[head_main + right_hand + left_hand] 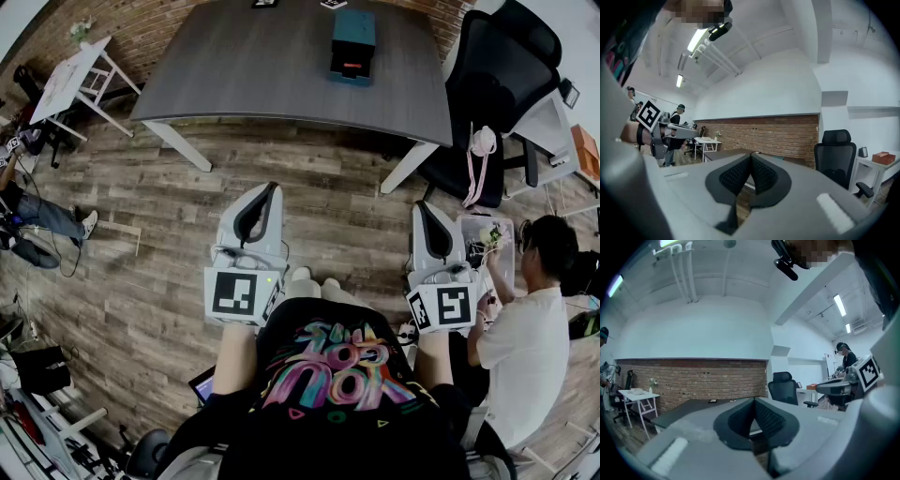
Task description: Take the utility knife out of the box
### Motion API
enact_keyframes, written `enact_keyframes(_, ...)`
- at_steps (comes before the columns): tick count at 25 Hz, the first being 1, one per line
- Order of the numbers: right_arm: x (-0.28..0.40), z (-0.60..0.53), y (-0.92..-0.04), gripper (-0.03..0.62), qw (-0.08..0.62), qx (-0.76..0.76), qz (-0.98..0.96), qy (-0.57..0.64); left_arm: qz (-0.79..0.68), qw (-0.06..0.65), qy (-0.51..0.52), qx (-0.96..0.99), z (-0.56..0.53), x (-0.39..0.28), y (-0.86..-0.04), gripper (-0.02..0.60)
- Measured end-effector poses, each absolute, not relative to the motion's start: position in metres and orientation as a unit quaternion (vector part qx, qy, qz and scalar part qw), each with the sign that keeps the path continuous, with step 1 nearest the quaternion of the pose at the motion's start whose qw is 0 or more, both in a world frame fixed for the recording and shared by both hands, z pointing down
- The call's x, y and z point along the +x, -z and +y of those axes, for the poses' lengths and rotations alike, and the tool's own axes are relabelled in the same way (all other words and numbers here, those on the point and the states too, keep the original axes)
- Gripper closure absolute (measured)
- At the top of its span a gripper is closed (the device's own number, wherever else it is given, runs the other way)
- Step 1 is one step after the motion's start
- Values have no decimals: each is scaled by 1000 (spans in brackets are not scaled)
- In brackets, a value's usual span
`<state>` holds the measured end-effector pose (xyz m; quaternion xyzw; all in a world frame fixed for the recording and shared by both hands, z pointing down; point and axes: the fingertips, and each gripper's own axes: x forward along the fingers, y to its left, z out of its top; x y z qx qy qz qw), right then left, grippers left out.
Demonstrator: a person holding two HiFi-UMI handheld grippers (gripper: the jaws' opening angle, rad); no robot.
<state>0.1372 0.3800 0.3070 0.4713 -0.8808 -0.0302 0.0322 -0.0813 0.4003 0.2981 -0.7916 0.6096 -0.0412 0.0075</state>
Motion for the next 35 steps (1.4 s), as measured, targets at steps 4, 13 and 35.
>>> enact_keyframes(4,140,386,-309,595,34,475,-879,35,611,5,38,-791,403,-79,-301,580)
enact_keyframes(13,137,389,-322,595,40,461,-886,30,616,-10,39,-787,406,-76,-316,580)
enact_keyframes(35,93,179,-331,595,59,506,-860,2,578,-15,40,-815,174,-136,-319,580)
